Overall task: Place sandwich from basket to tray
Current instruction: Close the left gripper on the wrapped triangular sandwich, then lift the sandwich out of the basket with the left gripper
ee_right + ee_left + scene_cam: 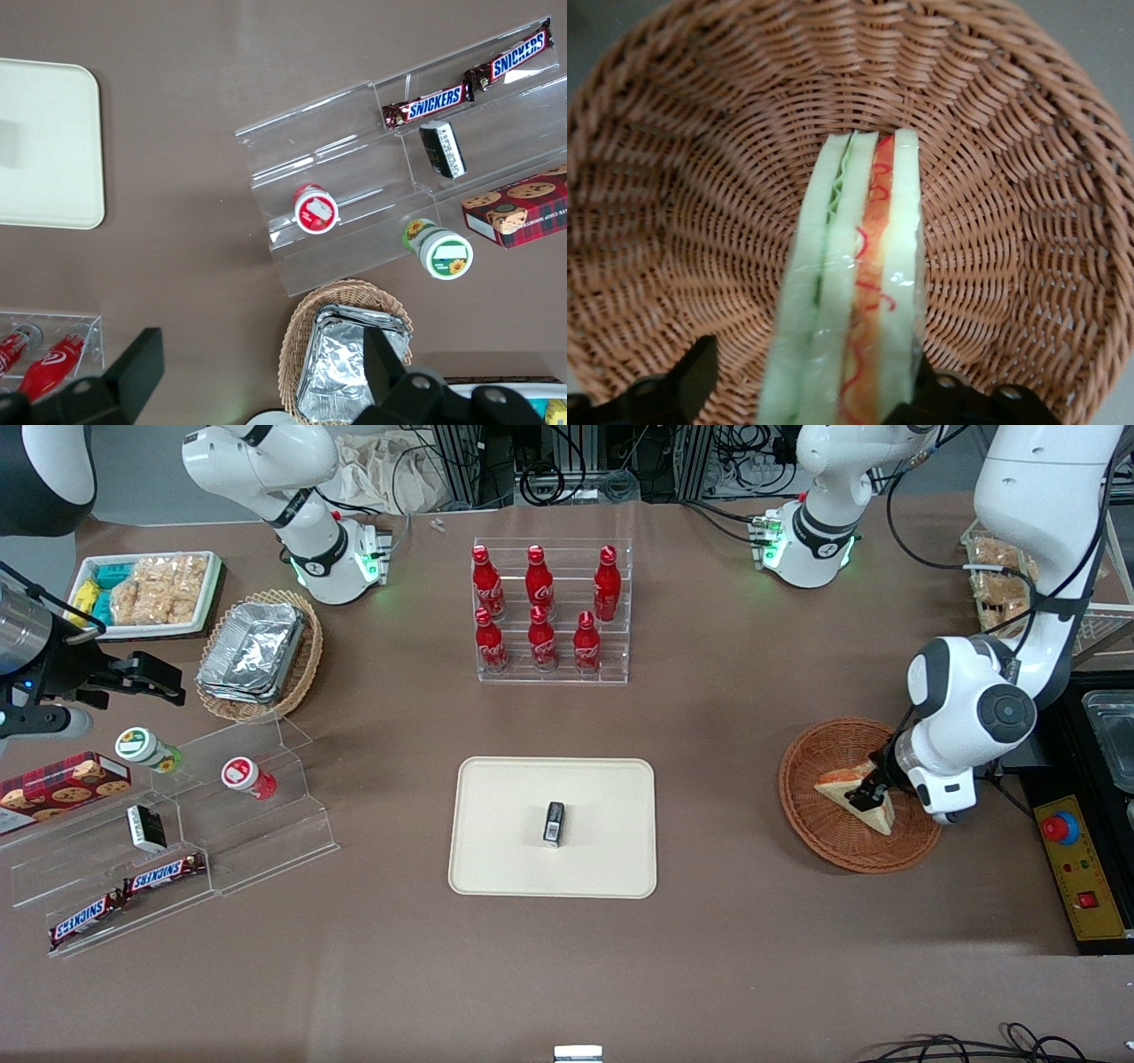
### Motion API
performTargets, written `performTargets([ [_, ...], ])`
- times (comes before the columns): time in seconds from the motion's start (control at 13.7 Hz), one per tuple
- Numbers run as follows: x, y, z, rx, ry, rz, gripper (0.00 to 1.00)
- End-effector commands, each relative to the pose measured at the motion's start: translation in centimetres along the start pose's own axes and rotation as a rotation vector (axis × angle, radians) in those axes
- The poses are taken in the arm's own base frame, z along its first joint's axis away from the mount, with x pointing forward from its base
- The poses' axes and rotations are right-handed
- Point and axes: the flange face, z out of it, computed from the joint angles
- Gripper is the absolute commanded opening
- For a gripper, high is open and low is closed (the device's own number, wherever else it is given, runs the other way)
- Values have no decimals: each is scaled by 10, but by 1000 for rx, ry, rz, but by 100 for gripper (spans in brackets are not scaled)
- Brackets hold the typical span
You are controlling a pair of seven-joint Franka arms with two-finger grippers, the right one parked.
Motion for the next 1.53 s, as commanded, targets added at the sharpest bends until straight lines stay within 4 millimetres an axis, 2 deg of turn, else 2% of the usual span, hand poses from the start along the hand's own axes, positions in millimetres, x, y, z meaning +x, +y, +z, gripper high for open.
performTargets([
  [0.0,2,11,-7,-37,39,-72,37],
  [0.07,2,17,-10,-45,45,-94,8],
  [0.15,-4,23,-13,-43,63,-77,0],
  [0.29,-2,29,-26,-33,84,-78,0],
  [0.44,-1,45,-53,15,78,-62,0],
  [0.66,-10,79,-117,87,86,31,0],
  [0.8,-15,94,-168,140,65,140,0],
  [1.02,-50,119,-240,141,29,396,0],
  [1.17,-89,141,-266,86,36,506,0],
  [1.31,-132,169,-268,29,8,634,0],
  [1.46,-160,205,-248,-24,-61,716,1],
])
